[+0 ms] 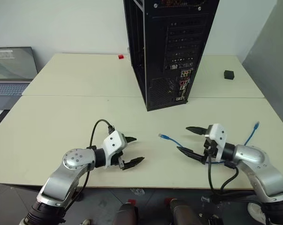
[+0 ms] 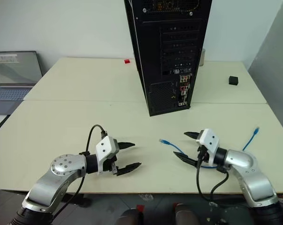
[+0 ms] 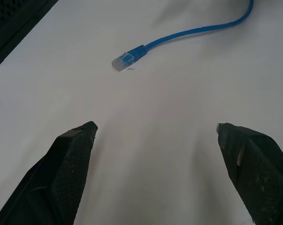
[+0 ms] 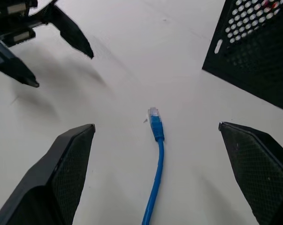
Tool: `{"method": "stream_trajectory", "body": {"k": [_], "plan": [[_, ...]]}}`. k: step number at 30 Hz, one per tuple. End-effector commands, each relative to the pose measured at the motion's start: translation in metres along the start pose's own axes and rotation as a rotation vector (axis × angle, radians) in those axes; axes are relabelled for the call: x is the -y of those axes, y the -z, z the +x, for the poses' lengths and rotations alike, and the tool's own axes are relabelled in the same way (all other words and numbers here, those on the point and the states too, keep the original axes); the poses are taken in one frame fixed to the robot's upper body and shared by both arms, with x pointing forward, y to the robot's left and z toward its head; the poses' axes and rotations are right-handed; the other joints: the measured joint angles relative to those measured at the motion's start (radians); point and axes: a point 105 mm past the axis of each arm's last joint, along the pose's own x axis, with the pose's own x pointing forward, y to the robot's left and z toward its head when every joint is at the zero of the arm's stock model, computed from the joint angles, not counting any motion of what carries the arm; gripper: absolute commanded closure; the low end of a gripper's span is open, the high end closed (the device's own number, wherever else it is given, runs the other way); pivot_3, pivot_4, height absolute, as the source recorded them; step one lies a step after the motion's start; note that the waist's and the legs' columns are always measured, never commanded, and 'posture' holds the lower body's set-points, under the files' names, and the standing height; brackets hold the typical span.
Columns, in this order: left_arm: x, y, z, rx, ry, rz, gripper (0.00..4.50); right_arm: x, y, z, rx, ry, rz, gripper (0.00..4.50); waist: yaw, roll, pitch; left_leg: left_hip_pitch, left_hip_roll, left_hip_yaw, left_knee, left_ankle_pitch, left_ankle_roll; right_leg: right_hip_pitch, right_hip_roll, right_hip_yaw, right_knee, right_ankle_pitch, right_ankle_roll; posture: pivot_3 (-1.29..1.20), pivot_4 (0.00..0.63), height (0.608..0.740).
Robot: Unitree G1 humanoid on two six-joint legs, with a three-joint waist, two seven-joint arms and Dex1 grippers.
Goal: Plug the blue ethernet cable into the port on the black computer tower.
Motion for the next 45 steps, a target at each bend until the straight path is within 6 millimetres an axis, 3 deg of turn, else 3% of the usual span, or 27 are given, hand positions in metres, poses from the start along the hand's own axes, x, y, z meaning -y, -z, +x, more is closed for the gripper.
{"method": "stream_trajectory", "body": {"k": [1,4,9,17,19,28,39,45], "plan": [[-0.007,-0.008,0.000,0.016,-0.036,0.053,0.15,0.002,0.010,0.015,0.003,0.015,0.002,0.00,0.000,0.000,0.000,0.000,0.000,0.000,0.000,0.000,0.000,0.000,0.000,0.000,0.000,0.000,0.000,0.00,0.150,0.740],[-0.006,-0.006,0.001,0.012,-0.040,0.056,0.15,0.002,0.022,0.027,-0.007,0.018,0.028,0.00,0.000,0.000,0.000,0.000,0.000,0.000,0.000,0.000,0.000,0.000,0.000,0.000,0.000,0.000,0.000,0.00,0.150,0.740],[-0.003,-0.007,0.001,0.019,-0.038,0.050,0.15,0.000,0.025,0.044,0.018,0.020,0.036,0.00,-0.002,0.000,0.000,0.000,0.000,0.000,0.000,0.000,0.000,-0.001,0.000,0.000,0.001,0.000,0.000,0.00,0.150,0.740],[0.004,-0.013,-0.001,0.056,0.025,0.030,0.00,0.003,0.041,0.052,-0.041,0.025,0.012,1.66,-0.003,-0.001,0.000,0.000,0.001,0.000,0.000,0.000,0.000,-0.001,0.000,0.000,0.001,0.000,0.000,0.00,0.150,0.740],[0.003,-0.013,-0.001,0.053,0.027,0.039,0.00,0.005,0.040,0.051,-0.046,0.023,-0.001,2.31,-0.003,-0.001,0.000,0.003,0.001,0.000,0.000,0.000,0.000,0.001,0.000,0.001,0.002,0.000,0.000,0.00,0.150,0.740],[-0.006,-0.013,0.003,0.049,0.009,0.046,0.00,0.004,0.032,0.047,-0.070,-0.044,-0.112,4.41,-0.001,0.000,0.000,0.013,0.000,-0.001,-0.001,0.000,0.000,0.013,0.000,-0.001,-0.002,0.000,0.000,0.00,0.150,0.740],[-0.011,-0.014,0.005,0.049,0.003,0.053,0.00,-0.003,-0.002,0.047,-0.014,-0.108,-0.184,4.46,-0.002,0.000,0.000,0.012,0.000,-0.002,-0.001,0.000,0.000,0.013,0.000,-0.002,-0.002,0.000,0.000,0.00,0.150,0.740],[-0.011,-0.013,0.006,0.049,0.003,0.058,0.00,-0.004,-0.004,0.040,-0.033,-0.126,-0.103,3.46,-0.001,0.000,0.000,0.012,0.000,-0.006,-0.001,0.000,0.000,0.013,0.000,-0.002,-0.002,0.000,0.000,0.00,0.150,0.740]]}}
